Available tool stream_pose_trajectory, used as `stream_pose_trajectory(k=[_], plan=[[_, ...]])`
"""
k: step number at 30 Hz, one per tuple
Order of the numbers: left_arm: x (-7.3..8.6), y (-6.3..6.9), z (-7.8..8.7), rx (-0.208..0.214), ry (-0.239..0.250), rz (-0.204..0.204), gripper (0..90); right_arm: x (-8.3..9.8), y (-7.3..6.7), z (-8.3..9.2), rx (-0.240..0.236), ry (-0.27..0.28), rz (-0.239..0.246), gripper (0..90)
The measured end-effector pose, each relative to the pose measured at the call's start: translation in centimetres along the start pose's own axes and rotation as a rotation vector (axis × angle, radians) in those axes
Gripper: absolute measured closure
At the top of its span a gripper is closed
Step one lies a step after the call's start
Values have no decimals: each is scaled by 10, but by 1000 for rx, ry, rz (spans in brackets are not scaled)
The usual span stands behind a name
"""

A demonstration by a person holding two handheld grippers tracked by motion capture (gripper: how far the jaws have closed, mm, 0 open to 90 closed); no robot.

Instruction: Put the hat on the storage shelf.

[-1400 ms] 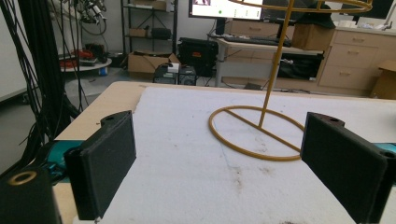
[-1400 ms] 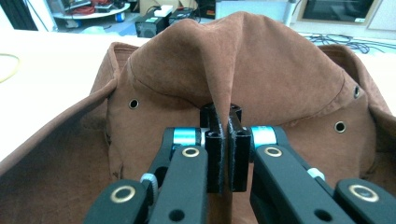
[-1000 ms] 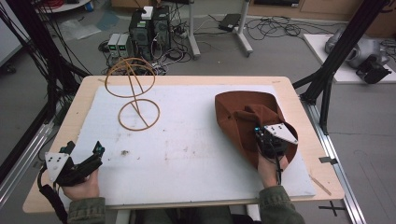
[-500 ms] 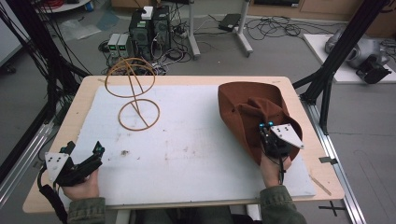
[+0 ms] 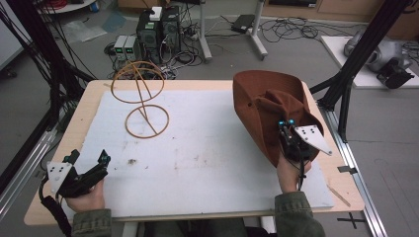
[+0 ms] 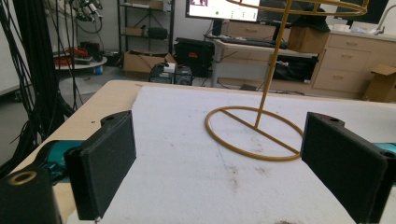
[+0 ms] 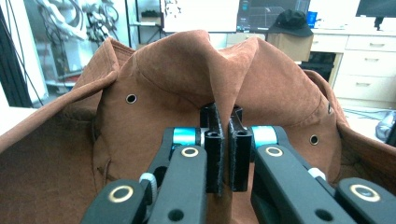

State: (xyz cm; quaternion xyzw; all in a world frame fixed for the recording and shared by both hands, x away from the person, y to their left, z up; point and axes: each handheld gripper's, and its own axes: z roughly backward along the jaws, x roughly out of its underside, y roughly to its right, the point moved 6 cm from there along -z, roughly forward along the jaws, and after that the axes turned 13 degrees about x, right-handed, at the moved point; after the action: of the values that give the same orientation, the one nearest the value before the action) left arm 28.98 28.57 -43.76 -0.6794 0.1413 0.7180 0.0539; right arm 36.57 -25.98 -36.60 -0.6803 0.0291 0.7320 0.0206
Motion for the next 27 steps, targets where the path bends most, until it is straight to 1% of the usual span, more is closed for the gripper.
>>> stream_pose_trajectory(k=[1,3,4,7,11,12,15,17,24,25,27], plan=[[0,0,0,0,1,0,108,-4,-2,0,-4,6,-25,878],[0,0,0,1,2,1,108,-6,-2,-1,-10,11,-32,877],[0,0,0,0,1,1,108,-10,-5,-1,-13,18,-28,876],[0,0,0,0,3,2,108,-14,-8,-3,-21,19,-23,875],[0,0,0,1,2,2,108,-17,-12,-3,-28,18,-23,874],[0,0,0,2,3,3,108,-20,-14,-3,-34,29,-21,874],[0,1,0,4,0,1,108,-25,-17,-3,-36,41,-30,874],[0,1,0,6,1,0,109,-27,-18,-3,-37,49,-28,874],[0,3,-1,13,-4,-5,108,-45,-32,-4,-56,84,-30,874],[0,3,-2,12,-3,-7,108,-45,-32,-4,-56,84,-30,874],[1,4,-2,18,-7,-8,108,-51,-38,-5,-68,91,-34,873]])
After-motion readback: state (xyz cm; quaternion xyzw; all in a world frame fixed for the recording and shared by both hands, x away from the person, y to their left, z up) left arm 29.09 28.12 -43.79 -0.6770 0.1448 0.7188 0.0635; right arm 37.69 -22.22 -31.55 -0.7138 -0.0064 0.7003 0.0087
